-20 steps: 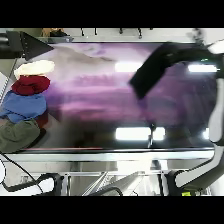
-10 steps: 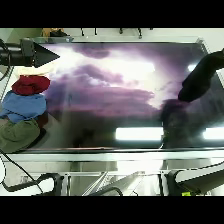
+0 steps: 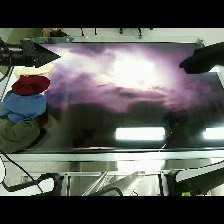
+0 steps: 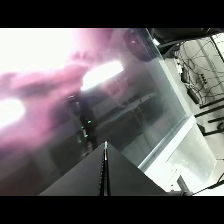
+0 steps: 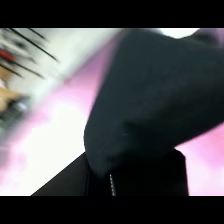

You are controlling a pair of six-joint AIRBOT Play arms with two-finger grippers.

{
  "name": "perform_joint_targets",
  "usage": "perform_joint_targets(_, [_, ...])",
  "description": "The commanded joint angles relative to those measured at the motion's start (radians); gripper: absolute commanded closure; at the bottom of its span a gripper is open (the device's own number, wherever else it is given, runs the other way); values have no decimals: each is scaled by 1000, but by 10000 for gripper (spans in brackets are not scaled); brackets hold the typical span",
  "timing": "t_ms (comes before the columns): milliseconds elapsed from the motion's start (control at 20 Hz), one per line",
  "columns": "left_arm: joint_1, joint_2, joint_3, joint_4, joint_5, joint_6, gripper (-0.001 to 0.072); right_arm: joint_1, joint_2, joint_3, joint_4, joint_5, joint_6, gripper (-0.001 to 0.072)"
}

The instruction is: Fold the shirts.

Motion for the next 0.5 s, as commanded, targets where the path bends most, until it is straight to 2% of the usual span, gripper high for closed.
perform_joint_targets(0, [0, 1, 0, 2, -11, 10, 694, -37, 68, -140, -286, 176, 264, 691])
perform_joint_targets(50, [0, 1, 0, 2, -25, 11, 694, -52, 129, -242, -350, 179, 313, 691])
perform_joint_targets(250, [0, 1, -1, 2, -72, 11, 693, -190, 366, -632, -406, 164, 385, 689])
perform_joint_targets(450, [0, 1, -1, 2, -108, 12, 693, -366, 521, -862, -514, 173, 374, 687])
